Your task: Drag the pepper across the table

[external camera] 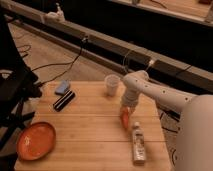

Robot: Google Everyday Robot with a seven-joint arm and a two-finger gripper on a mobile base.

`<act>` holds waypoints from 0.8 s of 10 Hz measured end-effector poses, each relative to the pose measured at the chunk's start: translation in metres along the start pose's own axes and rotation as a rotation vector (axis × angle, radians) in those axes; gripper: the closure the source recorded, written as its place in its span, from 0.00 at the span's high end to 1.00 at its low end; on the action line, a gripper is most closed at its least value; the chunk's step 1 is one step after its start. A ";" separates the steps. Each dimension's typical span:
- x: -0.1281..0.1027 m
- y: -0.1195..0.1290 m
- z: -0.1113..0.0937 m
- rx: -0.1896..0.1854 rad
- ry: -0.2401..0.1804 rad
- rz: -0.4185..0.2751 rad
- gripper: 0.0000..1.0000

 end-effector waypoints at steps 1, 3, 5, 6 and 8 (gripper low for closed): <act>0.003 0.011 0.001 -0.002 0.005 -0.023 0.00; 0.007 0.030 0.003 -0.003 0.018 -0.064 0.00; 0.009 0.045 0.004 -0.005 0.025 -0.100 0.00; 0.011 0.055 0.006 -0.008 0.031 -0.119 0.00; 0.017 0.079 0.010 -0.013 0.040 -0.168 0.00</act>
